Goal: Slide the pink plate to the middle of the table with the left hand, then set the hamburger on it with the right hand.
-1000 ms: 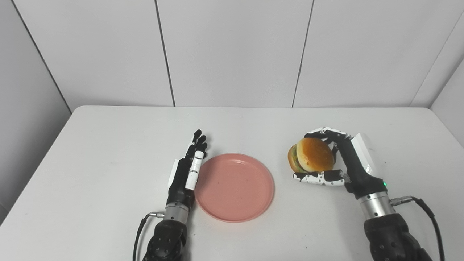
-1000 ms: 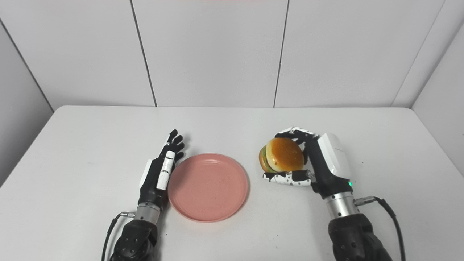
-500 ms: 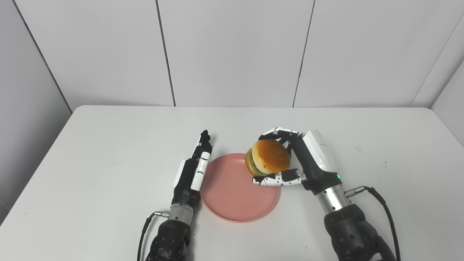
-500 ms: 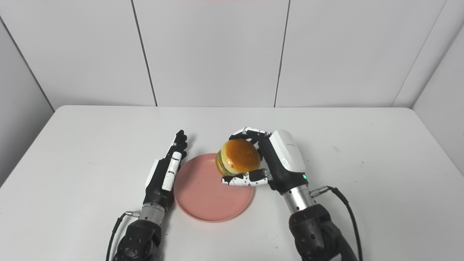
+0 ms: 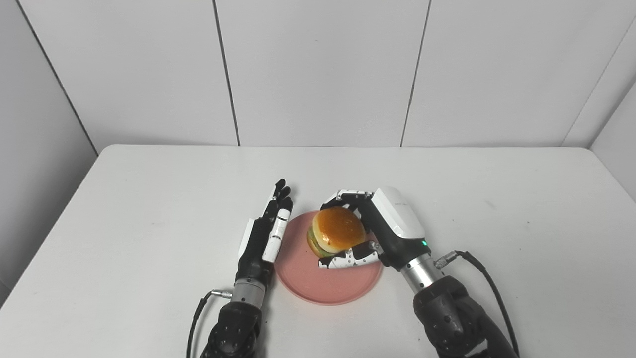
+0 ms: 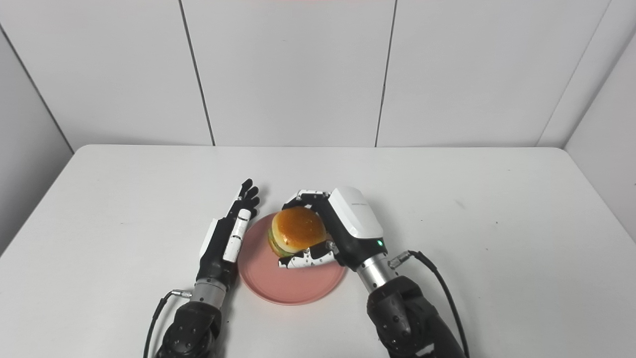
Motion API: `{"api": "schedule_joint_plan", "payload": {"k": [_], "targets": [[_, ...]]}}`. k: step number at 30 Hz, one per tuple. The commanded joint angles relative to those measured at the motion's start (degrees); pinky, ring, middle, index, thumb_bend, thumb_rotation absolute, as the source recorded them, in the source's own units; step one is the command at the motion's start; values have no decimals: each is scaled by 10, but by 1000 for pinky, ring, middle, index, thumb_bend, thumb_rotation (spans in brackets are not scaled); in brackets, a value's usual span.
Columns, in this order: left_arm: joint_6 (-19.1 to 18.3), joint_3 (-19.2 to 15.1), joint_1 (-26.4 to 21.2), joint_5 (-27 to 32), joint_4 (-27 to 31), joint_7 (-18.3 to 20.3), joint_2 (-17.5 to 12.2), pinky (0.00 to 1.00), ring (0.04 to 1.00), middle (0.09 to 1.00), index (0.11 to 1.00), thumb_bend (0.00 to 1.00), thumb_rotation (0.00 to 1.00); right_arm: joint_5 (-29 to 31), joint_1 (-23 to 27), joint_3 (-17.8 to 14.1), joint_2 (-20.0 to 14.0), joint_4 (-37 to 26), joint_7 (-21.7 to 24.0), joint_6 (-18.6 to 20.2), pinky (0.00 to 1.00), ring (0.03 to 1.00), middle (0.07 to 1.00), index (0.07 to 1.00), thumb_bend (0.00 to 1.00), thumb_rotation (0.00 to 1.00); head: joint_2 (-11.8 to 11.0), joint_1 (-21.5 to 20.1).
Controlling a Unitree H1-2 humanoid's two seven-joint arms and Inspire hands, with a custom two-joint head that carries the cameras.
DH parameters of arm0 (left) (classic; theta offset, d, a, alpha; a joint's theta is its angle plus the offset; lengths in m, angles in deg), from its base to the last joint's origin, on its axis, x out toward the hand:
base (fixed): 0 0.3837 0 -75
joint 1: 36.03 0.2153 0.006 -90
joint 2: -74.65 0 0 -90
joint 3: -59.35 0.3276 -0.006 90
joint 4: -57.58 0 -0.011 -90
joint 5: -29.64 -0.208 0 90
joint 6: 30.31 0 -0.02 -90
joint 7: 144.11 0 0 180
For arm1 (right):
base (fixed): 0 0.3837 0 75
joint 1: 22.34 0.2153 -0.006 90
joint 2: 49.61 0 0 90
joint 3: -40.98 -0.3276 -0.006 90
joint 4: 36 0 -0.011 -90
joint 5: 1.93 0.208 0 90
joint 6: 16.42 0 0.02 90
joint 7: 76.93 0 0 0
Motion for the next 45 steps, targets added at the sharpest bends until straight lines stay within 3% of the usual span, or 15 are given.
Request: {"api": "schedule_joint_plan", "payload": {"k": [1, 6, 14, 16, 20, 26, 29, 32, 34, 35, 36, 37, 39, 41, 45], "targets": [[-4, -1, 52, -1, -40, -5, -8, 975, 962, 968, 949, 607, 1000, -5, 26, 1, 2, 0, -5, -22, 186, 407, 497, 484, 513, 0, 0, 0], [-2, -3, 54, 2, -37, -6, -4, 971, 958, 966, 948, 597, 1000, -20, 33, 13, -1, 27, -5, -30, 215, 367, 442, 519, 506, 0, -2, 0], [-10, -3, 57, 12, -28, -2, -2, 977, 961, 973, 958, 569, 1000, -35, 41, 28, -1, 64, -16, -42, 218, 415, 496, 484, 513, 0, 1, -1], [-9, -3, 58, 13, -27, -1, -2, 977, 961, 974, 960, 564, 1000, -37, 42, 30, -1, 72, -20, -45, 233, 374, 448, 520, 507, 0, 1, 0], [-13, -2, 59, 12, -24, -2, -4, 973, 957, 969, 958, 566, 1000, -44, 45, 30, -1, 85, -28, -46, 247, 365, 438, 531, 505, 0, 2, -2], [-7, -1, 58, 12, -29, -2, -8, 970, 952, 967, 957, 577, 1000, -51, 45, 30, -3, 91, -35, -49, 245, 417, 497, 488, 513, 0, 1, -4], [-2, -1, 57, 13, -32, -1, -9, 968, 951, 965, 958, 576, 1000, -55, 44, 30, -5, 93, -45, -58, 314, 397, 448, 533, 508, 0, 1, -5], [-5, 1, 57, 10, -32, -1, -12, 966, 953, 963, 950, 583, 1000, -72, 42, 33, -11, 90, -66, -68, 411, 419, 477, 546, 508, 0, 3, -8], [-4, 1, 57, 11, -32, 0, -13, 970, 953, 963, 948, 583, 1000, -82, 39, 34, -14, 85, -77, -73, 478, 561, 483, 522, 515, 3, 3, -9], [-3, 2, 57, 11, -32, 0, -13, 976, 956, 963, 947, 584, 1000, -86, 37, 34, -15, 82, -81, -75, 526, 623, 614, 511, 508, 79, 3, -9], [-2, 2, 56, 10, -33, -1, -13, 978, 957, 964, 947, 585, 1000, -88, 35, 34, -15, 78, -84, -78, 551, 655, 681, 505, 505, 119, 3, -9], [-1, 2, 56, 10, -34, -2, -13, 976, 955, 961, 943, 591, 1000, -89, 33, 34, -16, 76, -87, -79, 594, 709, 752, 682, 543, 300, 3, -9], [-2, 3, 55, 8, -35, -4, -13, 976, 954, 959, 939, 593, 1000, -86, 29, 31, -15, 71, -90, -82, 636, 758, 805, 787, 577, 438, 3, -10], [-5, 4, 55, 5, -35, -6, -13, 973, 954, 958, 936, 596, 1000, -79, 25, 29, -15, 67, -92, -87, 683, 799, 843, 834, 605, 516, 2, -10], [-2, 3, 55, 13, -36, -2, -13, 977, 958, 961, 938, 588, 1000, -71, 19, 25, -16, 62, -83, -88, 767, 854, 891, 869, 633, 591, 2, -11]]}}
